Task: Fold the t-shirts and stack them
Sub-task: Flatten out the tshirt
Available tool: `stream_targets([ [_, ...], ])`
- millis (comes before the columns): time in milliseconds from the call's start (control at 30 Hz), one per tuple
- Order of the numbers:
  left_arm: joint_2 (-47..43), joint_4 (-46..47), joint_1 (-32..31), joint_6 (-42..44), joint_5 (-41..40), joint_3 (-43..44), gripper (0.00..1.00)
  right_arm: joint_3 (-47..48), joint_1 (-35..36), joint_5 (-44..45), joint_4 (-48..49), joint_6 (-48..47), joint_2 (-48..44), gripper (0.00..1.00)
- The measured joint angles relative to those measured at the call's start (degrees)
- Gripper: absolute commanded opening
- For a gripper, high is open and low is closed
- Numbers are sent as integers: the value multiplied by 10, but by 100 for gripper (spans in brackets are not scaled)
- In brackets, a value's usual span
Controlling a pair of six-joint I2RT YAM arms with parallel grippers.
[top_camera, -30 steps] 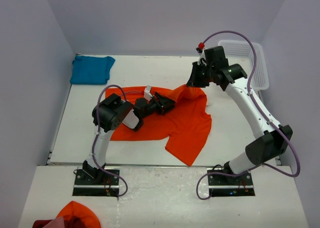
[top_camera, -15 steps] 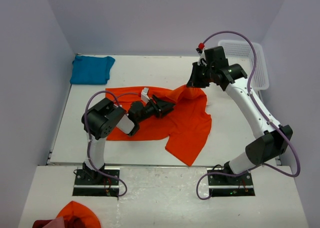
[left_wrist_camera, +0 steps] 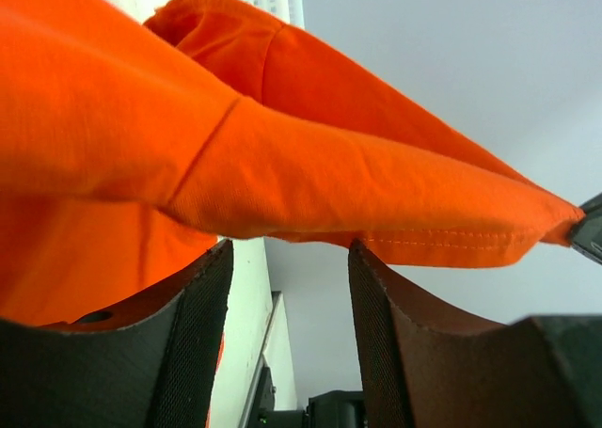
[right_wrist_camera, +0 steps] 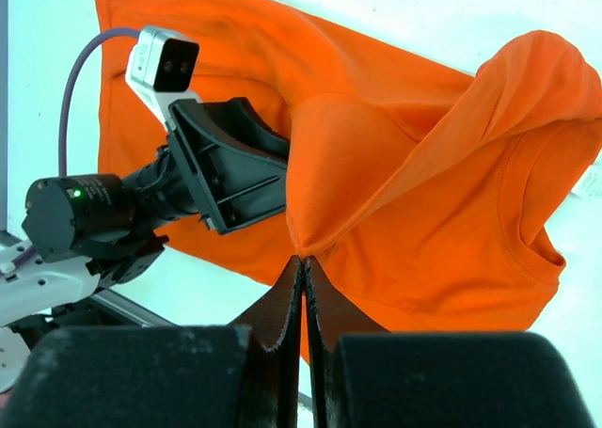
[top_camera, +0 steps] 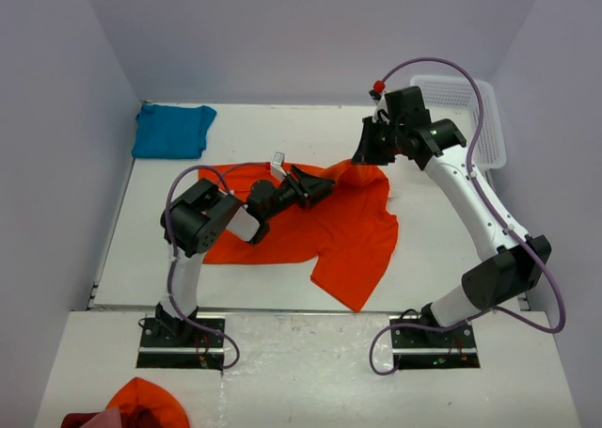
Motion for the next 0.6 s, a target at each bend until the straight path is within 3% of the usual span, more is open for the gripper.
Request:
stream_targets([
  [167, 33, -1, 3, -2, 0, 40, 53, 3, 0, 0, -3, -2, 0, 0],
  [367, 45, -1, 5, -4, -2, 49, 36, 5, 0, 0, -9, -5, 0, 0],
  [600, 41, -1, 14, 1, -7, 46, 34, 6, 0, 0, -10, -7, 0, 0],
])
